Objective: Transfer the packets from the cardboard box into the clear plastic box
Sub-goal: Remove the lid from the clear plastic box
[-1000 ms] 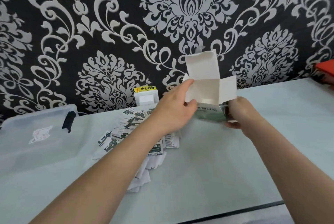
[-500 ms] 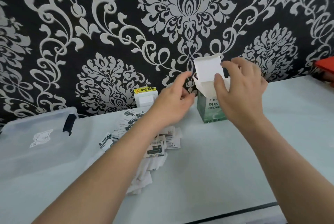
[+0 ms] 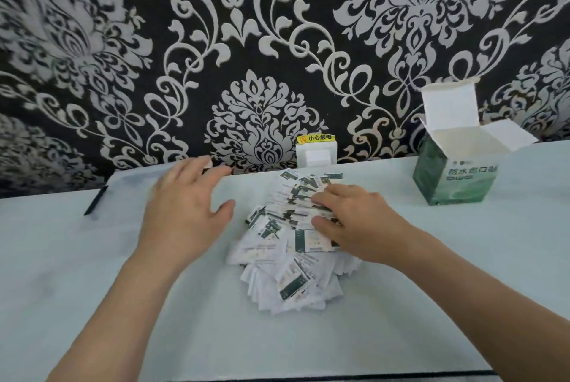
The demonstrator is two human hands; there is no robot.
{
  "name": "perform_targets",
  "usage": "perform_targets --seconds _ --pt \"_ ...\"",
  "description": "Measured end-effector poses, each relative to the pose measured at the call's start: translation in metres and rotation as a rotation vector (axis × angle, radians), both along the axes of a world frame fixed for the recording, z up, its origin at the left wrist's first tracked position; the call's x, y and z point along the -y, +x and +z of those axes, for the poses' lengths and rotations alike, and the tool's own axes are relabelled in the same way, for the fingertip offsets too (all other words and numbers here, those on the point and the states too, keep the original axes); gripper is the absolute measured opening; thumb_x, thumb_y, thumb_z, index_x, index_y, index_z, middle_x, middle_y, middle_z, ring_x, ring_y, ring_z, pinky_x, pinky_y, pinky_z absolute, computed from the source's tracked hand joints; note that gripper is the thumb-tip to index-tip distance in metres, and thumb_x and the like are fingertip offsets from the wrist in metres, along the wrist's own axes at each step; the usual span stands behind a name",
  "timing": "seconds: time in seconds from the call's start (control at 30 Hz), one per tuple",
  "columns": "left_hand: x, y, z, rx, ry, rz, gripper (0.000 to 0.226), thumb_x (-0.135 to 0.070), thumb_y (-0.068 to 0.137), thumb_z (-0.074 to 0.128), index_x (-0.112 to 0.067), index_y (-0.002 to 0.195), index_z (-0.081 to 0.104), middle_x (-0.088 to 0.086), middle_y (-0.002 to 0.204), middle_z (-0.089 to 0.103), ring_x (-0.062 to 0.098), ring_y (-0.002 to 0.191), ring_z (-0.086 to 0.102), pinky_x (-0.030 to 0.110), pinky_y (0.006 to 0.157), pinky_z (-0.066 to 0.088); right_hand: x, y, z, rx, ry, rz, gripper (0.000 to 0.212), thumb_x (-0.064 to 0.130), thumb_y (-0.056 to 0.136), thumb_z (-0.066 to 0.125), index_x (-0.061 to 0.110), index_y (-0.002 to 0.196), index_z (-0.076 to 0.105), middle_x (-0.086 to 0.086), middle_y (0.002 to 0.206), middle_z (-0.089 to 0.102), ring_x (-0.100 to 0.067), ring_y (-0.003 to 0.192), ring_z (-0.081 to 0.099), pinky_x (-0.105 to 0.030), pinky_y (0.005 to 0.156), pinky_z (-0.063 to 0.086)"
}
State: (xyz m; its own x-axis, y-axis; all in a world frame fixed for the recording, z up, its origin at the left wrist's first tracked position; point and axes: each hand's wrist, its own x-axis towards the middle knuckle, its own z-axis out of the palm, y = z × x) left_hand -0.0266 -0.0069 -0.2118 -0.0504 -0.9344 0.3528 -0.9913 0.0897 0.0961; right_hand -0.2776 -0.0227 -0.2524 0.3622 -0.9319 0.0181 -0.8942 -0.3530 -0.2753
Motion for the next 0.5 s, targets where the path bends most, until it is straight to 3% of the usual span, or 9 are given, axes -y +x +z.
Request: perform_targets --seconds 0.07,0.13,0.2,0.27,0.37,0.43,0.5 --pt "-0.001 0.016 -0.004 0.156 0.23 0.128 0.071 -0.054 0.088 0.054 -0.042 0.148 0.018 0.002 0.161 0.015 0.026 0.147 0.012 0.045 0.117 0.015 0.001 0.003 0.004 -0.044 -0.009 -0.021 0.04 0.051 0.096 0.039 0.032 0.13 0.047 0.007 0.13 0.051 -0.018 0.123 0.044 -0.045 0.1 0.036" --pt "-0.003 0.024 -0.008 0.177 0.253 0.137 0.076 -0.052 0.09 0.053 -0.043 0.149 0.006 0.001 0.162 0.007 0.025 0.148 0.009 0.041 0.117 0.018 0.001 0.011 0.013 -0.044 -0.028 -0.042 0.037 0.052 0.095 0.041 0.033 0.125 0.05 0.01 0.129 0.051 -0.015 0.122 0.042 -0.043 0.102 0.03" --pt "-0.006 0.018 -0.006 0.191 0.186 0.11 0.076 -0.054 0.089 0.055 -0.041 0.149 0.01 0.0 0.161 0.017 0.023 0.146 0.019 0.037 0.112 0.029 -0.001 0.019 0.022 0.001 -0.092 -0.057 0.037 0.05 0.094 0.045 0.031 0.125 0.052 0.011 0.131 0.051 -0.013 0.124 0.04 -0.042 0.104 0.027" --pt "-0.009 0.01 -0.002 0.196 0.109 0.11 0.081 -0.062 0.083 0.057 -0.037 0.148 0.016 -0.002 0.156 0.03 0.021 0.141 0.03 0.033 0.105 0.036 -0.003 0.038 0.032 0.181 -0.097 -0.062 0.037 0.045 0.095 0.048 0.028 0.128 0.053 0.008 0.132 0.053 -0.014 0.123 0.044 -0.039 0.104 0.033" --pt "-0.014 0.012 0.002 0.023 0.114 0.025 0.087 -0.068 0.077 0.059 -0.037 0.149 0.02 -0.007 0.151 0.039 0.015 0.135 0.038 0.03 0.104 0.034 0.0 0.088 0.048 0.554 0.137 -0.083 0.04 0.039 0.096 0.049 0.024 0.133 0.053 0.003 0.126 0.06 -0.015 0.108 0.058 -0.037 0.095 0.047" --pt "-0.021 0.026 0.002 -0.264 0.124 -0.039 0.076 -0.064 0.077 0.062 -0.037 0.144 0.037 -0.008 0.138 0.052 0.011 0.117 0.052 0.029 0.1 0.04 0.011 0.123 0.051 0.625 0.263 -0.098 0.047 0.043 0.096 0.047 0.017 0.135 0.052 -0.003 0.123 0.062 -0.019 0.106 0.061 -0.04 0.093 0.049" --pt "-0.025 0.049 -0.001 -0.333 -0.086 -0.025 0.049 -0.052 0.085 0.057 -0.027 0.127 0.06 -0.003 0.123 0.064 0.017 0.11 0.059 0.031 0.096 0.043 0.022 0.149 0.05 0.628 0.32 -0.117 0.049 0.046 0.095 0.045 0.009 0.125 0.056 -0.007 0.113 0.065 -0.026 0.099 0.064 -0.047 0.09 0.053"
